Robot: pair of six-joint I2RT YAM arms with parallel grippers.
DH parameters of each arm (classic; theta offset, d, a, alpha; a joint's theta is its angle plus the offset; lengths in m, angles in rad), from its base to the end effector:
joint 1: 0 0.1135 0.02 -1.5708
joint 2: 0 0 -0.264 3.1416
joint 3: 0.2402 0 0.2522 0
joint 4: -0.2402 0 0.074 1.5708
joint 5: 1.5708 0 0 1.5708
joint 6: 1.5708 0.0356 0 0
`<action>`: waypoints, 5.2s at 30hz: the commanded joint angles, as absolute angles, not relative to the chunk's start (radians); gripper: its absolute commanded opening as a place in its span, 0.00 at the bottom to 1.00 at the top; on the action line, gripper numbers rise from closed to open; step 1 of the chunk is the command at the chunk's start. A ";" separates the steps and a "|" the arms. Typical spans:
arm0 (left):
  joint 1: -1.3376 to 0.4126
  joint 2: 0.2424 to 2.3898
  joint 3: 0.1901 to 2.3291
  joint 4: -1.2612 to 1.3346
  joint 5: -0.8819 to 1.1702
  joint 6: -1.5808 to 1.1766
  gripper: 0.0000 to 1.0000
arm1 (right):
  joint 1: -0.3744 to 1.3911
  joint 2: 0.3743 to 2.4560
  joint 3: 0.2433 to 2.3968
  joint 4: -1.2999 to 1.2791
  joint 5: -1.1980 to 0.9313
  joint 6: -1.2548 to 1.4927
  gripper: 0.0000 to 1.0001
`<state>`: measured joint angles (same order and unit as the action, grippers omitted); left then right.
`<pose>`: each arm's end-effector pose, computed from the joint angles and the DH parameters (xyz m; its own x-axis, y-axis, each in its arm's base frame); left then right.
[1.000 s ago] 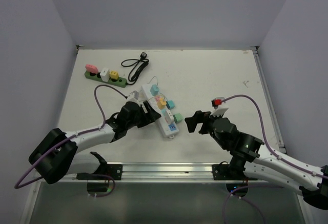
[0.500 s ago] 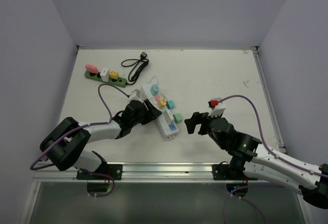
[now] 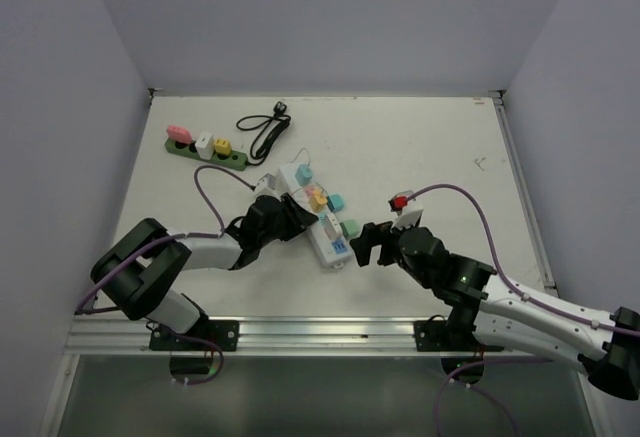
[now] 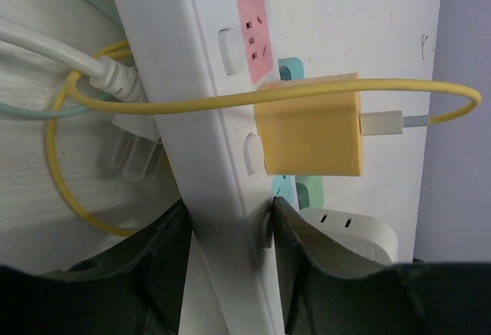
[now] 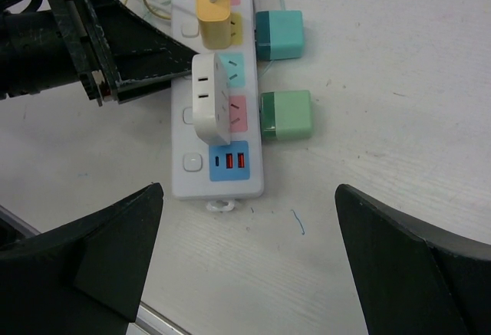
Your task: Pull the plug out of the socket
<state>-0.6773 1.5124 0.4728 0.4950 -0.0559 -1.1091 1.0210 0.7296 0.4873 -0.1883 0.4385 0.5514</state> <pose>0.2148 -0.1702 0.1395 -0.7067 -0.5788 -0.4069 -0.0993 0.6506 -0.7529 0.1027 0.1387 0.2446 -0.4846 0.1170 -0.8669 -0.3716 0.8696 0.3251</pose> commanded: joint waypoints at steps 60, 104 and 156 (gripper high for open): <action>-0.684 1.135 0.448 0.186 0.054 -0.890 0.92 | 1.025 1.318 0.730 -0.006 0.198 0.882 0.00; -0.689 1.131 0.281 0.241 -0.167 -0.959 0.00 | 1.025 1.151 0.827 -0.198 0.248 0.940 0.00; -0.514 1.100 0.077 0.795 0.227 -1.074 0.00 | 0.229 1.405 0.606 0.207 -0.169 0.684 0.81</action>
